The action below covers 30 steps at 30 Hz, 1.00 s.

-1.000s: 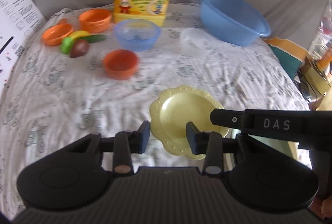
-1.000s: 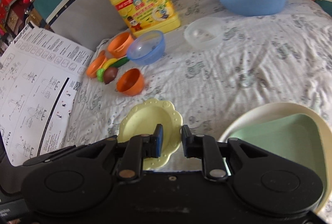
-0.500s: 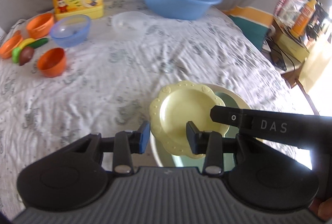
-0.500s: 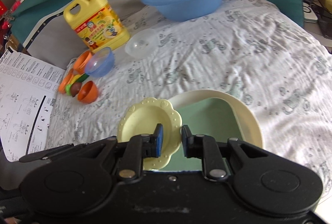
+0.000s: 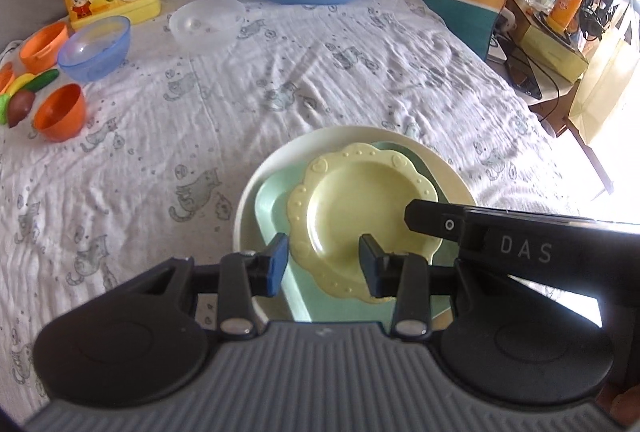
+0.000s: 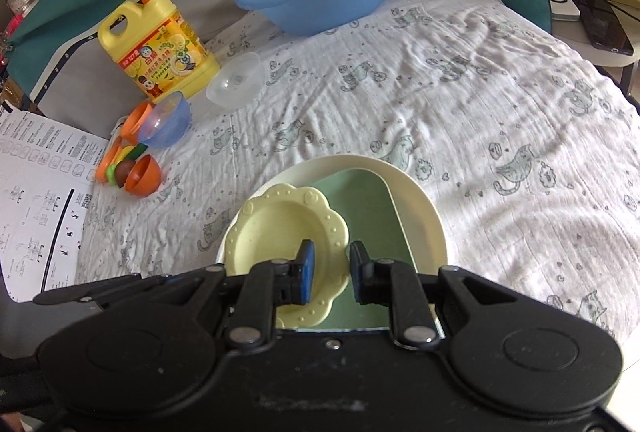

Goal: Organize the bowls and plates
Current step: 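Carry the yellow plate onto the green tray and open both grippers, then withdraw both grippers from the stacked plates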

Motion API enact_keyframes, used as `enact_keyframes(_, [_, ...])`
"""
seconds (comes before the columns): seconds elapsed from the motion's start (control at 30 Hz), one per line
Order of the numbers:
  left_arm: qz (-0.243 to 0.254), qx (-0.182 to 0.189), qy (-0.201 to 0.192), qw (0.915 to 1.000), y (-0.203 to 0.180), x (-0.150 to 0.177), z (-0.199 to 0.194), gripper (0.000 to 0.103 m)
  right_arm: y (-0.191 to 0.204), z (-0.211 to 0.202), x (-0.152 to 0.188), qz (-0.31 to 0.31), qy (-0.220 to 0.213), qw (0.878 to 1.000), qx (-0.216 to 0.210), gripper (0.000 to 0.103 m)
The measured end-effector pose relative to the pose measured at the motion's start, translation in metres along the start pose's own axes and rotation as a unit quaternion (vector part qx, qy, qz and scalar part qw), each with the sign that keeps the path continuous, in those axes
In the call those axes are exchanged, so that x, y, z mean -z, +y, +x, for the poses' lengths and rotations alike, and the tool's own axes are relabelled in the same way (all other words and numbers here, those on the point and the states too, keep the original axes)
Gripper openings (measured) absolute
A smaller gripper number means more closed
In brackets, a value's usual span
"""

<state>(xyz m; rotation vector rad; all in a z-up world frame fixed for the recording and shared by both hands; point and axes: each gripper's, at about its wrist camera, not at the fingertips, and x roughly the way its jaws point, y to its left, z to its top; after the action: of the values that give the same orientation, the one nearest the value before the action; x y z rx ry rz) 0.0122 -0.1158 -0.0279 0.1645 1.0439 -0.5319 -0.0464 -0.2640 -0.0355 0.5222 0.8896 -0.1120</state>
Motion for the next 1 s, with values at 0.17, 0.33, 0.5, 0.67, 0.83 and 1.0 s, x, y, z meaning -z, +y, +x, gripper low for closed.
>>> enact_keyframes(0.17, [0.002, -0.001, 0.011, 0.9999, -0.001, 0.0, 0.006, 0.04, -0.003, 0.002, 0.003, 0.006, 0.006, 1.0, -0.002, 0.019])
enact_keyframes(0.33, [0.005, -0.001, 0.018, 0.9998, -0.004, 0.001, 0.012, 0.04, -0.007, 0.004, 0.004, 0.012, 0.011, 1.0, -0.001, 0.019])
enact_keyframes(0.5, [0.012, 0.001, 0.023, 0.9997, -0.007, 0.002, 0.016, 0.044, -0.01, 0.007, 0.006, 0.018, 0.015, 1.0, 0.001, 0.024])
enact_keyframes(0.67, [0.027, -0.019, -0.001, 0.9994, -0.009, 0.0, 0.008, 0.103, -0.005, -0.002, 0.005, 0.013, -0.013, 1.0, -0.004, 0.087])
enact_keyframes(0.83, [0.031, -0.038, -0.025, 0.9985, 0.001, -0.003, -0.005, 0.103, 0.001, -0.014, -0.001, 0.006, -0.049, 0.999, -0.005, 0.103])
enact_keyframes(1.0, [0.005, -0.037, -0.02, 0.9991, 0.016, 0.0, -0.006, 0.103, 0.0, -0.009, -0.004, 0.019, -0.039, 0.999, 0.007, 0.103])
